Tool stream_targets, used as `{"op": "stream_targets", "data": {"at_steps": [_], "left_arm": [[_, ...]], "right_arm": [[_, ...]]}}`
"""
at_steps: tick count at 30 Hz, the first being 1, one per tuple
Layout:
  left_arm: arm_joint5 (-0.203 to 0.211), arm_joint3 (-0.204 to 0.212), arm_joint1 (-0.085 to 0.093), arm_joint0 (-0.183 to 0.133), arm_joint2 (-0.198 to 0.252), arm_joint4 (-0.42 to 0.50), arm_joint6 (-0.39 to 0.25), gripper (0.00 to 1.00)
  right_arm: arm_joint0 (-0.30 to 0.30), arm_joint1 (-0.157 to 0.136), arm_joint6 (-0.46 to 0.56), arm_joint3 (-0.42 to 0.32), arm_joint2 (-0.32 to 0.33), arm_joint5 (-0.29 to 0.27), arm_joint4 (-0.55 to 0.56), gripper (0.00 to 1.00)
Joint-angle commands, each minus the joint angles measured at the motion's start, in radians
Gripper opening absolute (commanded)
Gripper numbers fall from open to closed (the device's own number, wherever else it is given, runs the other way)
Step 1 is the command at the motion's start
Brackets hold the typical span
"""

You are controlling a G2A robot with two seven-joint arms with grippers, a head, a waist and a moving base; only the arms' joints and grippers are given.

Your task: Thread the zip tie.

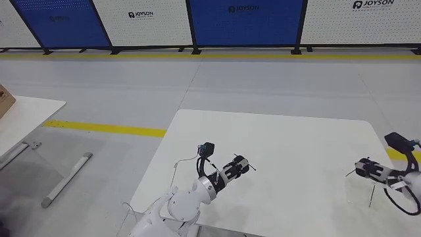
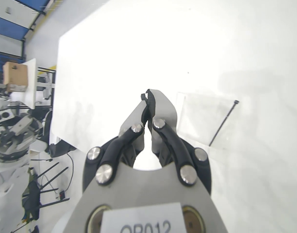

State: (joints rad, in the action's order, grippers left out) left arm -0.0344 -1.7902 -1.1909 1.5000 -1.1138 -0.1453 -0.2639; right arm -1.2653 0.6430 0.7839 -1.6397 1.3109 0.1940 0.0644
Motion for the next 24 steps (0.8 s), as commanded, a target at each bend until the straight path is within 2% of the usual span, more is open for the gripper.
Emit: {"op": "stream_targets", "data": {"at_steps": [1,4,8,9,10,11,12,24], "left_arm": [[0.000,0.000,0.000,0.000,0.000,0.000,0.000,0.00],[0.000,0.000,0.000,0.000,0.000,0.000,0.000,0.00],[0.000,0.000,0.000,0.000,0.000,0.000,0.000,0.00],[0.000,0.000,0.000,0.000,0.000,0.000,0.000,0.00],[0.000,0.000,0.000,0.000,0.000,0.000,0.000,0.00],[0.000,0.000,0.000,0.000,0.000,0.000,0.000,0.00],[0.000,0.000,0.000,0.000,0.000,0.000,0.000,0.00],[0.000,0.000,0.000,0.000,0.000,0.000,0.000,0.00]], "right_arm": [[-0.076,0.000,-0.069,-0.055,0.031,-0.015,-0.042,0.00],[-0.164,0.007,-0.194,-0.141,0.037,0.000,-0.037,0.00],[-0.229,0.021,-0.326,-0.209,0.024,-0.010,-0.063,0.00],[-0.240,0.026,-0.366,-0.223,0.015,0.004,-0.056,0.00],[-0.249,0.031,-0.391,-0.242,-0.010,0.047,-0.028,0.00],[-0.245,0.034,-0.395,-0.259,-0.026,0.076,-0.003,0.00],[-0.243,0.035,-0.396,-0.262,-0.031,0.082,0.003,0.00],[-0.243,0.035,-0.396,-0.262,-0.031,0.082,0.003,0.00]]}}
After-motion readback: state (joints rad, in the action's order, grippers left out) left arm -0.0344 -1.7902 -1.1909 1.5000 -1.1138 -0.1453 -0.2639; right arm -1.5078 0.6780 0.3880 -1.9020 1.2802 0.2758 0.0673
